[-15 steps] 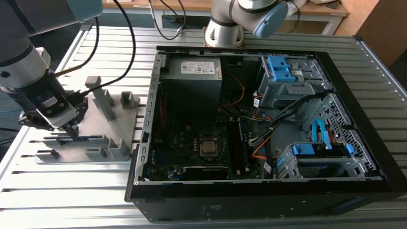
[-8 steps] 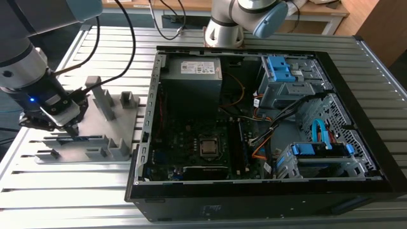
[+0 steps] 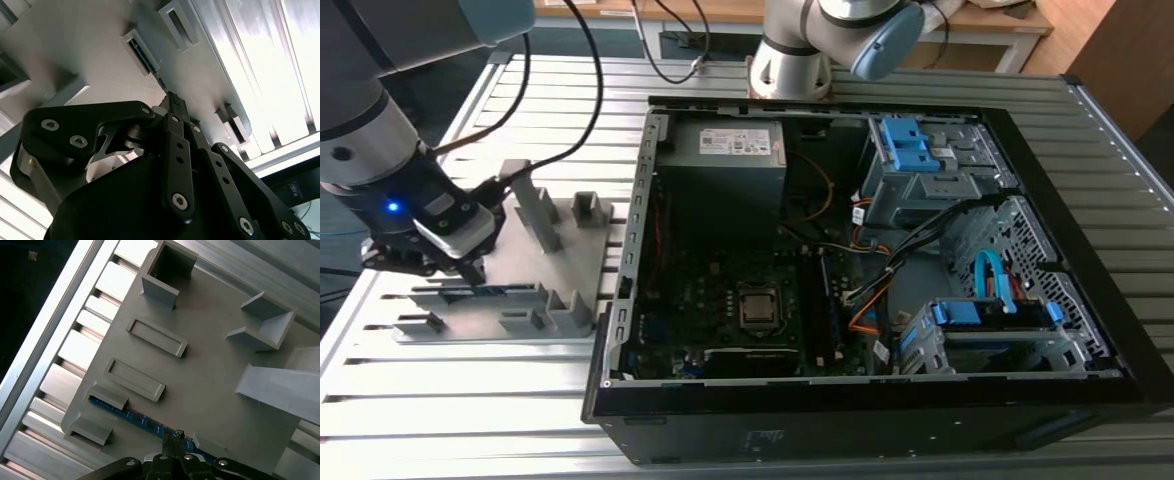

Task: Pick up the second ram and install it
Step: 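Pick up the second ram and move it above second insertion slot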

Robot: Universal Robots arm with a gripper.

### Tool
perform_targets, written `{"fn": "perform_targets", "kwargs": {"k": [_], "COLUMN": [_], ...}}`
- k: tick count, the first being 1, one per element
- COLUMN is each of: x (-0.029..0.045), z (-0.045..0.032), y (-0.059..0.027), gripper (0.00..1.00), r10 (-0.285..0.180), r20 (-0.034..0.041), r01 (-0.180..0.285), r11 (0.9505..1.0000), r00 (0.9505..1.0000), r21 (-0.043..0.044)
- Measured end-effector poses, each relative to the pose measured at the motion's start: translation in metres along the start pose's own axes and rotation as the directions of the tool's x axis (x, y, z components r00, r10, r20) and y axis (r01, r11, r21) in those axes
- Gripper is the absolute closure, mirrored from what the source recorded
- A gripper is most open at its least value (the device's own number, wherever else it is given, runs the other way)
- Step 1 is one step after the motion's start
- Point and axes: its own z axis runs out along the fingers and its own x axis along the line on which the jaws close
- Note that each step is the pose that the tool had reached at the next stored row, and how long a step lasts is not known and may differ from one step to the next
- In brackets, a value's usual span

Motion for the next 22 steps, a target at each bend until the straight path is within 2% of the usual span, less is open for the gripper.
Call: {"fn": "perform_targets", "kwargs": {"k": [5,10,16,22], "x": [0.0,0.0,0.0,0.0], "z": [0.0,0.0,0.0,0.0], "y": [0.0,0.0,0.0,0.0], "gripper": [0.9,0.9,0.9,0.9], "r10": [-0.058,-0.116,-0.182,-0.243], "r20": [0.0016,0.0035,0.0055,0.0076], "r01": [0.058,0.116,0.182,0.243], "r11": [0.9983,0.9932,0.9833,0.97], "r00": [0.9983,0.9932,0.9833,0.97], "r21": [-0.0017,-0.0033,-0.005,-0.0065]}}
